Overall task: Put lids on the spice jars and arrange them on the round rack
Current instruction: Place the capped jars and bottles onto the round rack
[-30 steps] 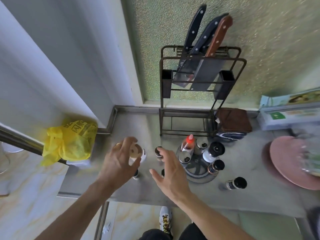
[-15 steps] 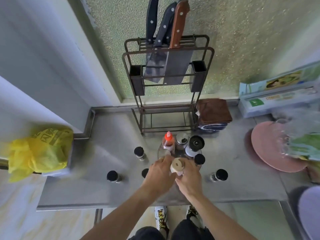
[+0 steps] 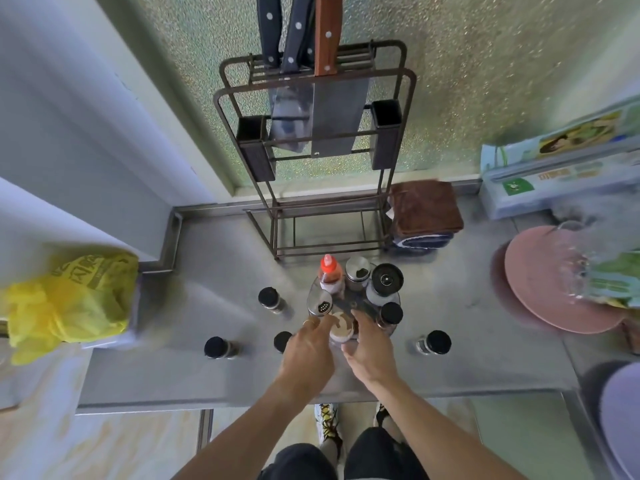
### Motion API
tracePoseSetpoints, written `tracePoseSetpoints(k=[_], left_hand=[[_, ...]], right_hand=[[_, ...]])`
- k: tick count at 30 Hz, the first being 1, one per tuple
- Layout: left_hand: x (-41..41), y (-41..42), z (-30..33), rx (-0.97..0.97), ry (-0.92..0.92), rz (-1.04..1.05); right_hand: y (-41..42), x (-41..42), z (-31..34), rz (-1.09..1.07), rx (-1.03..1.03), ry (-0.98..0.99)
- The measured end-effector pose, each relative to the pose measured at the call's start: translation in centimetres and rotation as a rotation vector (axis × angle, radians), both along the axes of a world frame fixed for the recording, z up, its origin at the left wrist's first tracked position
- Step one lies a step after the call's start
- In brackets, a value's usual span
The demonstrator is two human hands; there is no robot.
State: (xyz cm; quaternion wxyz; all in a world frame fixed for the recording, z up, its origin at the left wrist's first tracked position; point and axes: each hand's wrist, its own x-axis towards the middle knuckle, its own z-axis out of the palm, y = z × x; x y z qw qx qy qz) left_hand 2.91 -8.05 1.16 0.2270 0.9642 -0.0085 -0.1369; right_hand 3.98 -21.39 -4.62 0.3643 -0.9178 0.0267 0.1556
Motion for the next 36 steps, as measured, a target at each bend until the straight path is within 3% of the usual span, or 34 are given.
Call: tracePoseSetpoints(k=[7,12,15,18,27,31,36], left_hand=[[0.0,-4.9,1.7,-0.057,-0.085,-0.189],[-0.8,-9.5,0.6,-0.139,-0.024,-0.418],[-1.0,-11.4,-0.4,-0.153,0.169,-0.371],[-1.2,-12.1,-0.2,-0.175,0.209,-0.332],[-3.0,-6.7,1.7,-0.41,0.001,-0.008],[-3.1,-4.1,1.3,-0.39,-0.024,0.102],[-3.1,-3.3,0.6,-0.303,-0.032,0.049]], right_hand=[[-5.6,-2.1,3.8,-0.163,-0.177,-0.239],[-10.3,-2.6,3.9,-0.262,-0.411,-0.209],[-11.3,-2.3,2.2,-0.23,-0.423,-0.116],[-11.3,-2.3,1.4,-0.168,-0.395,-0.109],[-6.9,-4.1,4.7,-0.178,-0.191,-0.253],[-3.8,-3.3,4.8,-0.109,-0.158,-0.276],[-1.4,-2.1,4.0,0.019,-0.238,-0.311]])
